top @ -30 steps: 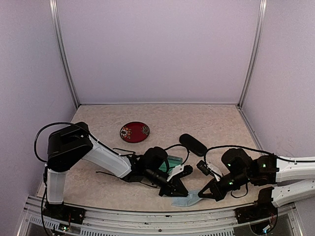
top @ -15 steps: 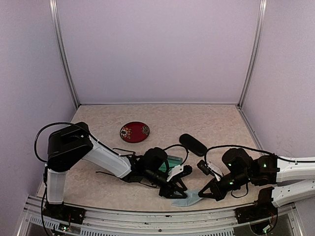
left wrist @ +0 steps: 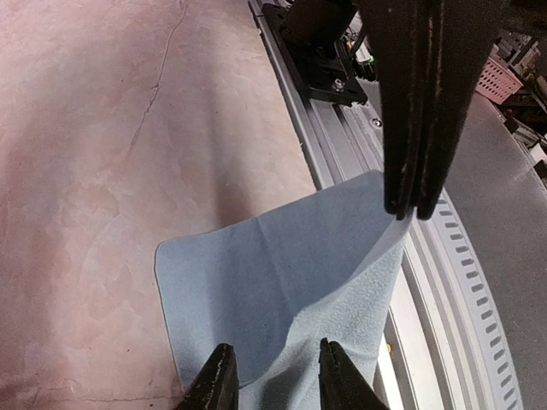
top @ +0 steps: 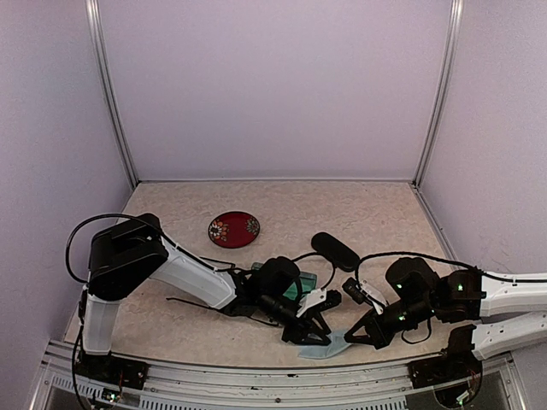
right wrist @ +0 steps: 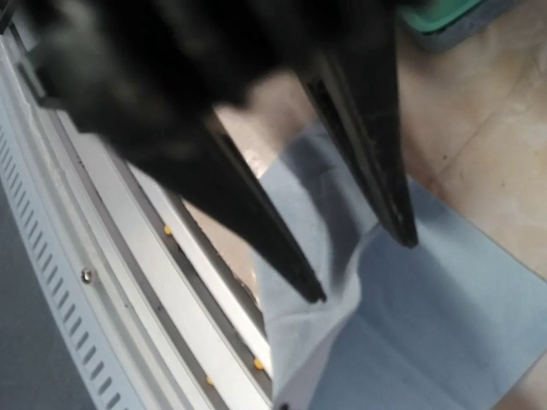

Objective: Organize the sunglasses
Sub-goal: Pick up the corner of the glasses cleaning cloth from the center of the board.

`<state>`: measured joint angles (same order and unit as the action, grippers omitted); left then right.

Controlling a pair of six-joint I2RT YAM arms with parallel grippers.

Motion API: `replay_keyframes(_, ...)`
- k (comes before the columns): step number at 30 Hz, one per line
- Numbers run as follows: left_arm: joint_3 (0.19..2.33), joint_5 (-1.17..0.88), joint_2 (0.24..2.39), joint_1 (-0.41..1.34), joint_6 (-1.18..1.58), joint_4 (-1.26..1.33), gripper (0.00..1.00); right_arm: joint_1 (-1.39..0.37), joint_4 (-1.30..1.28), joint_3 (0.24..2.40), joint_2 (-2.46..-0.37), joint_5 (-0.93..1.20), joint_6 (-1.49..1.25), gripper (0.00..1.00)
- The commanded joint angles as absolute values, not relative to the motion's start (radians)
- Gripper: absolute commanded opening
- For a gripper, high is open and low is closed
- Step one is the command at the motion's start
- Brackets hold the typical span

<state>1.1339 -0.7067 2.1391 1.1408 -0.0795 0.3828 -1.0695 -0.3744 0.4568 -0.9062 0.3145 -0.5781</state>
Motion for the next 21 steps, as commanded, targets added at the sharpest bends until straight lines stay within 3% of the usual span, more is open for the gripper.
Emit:
replay_keyframes(1,1.152,-0.733,2.156,1.144,-0.104,0.344,0.28,-1.065,-0.384,0.454,-0.892,0.306,-0.583,0.00)
replay_keyframes(17,1.115,-0.719,2.110,1.139,-0.089,0.354,0.00,-1.065,-0.388,0.465,-0.895,0.298,-0.583,0.00)
replay_keyframes(21,1.093,-0.688,2.075,1.140,-0.069,0.366,0.00,-1.065,-0.387,0.472,-0.902,0.299,-0.579,0.00)
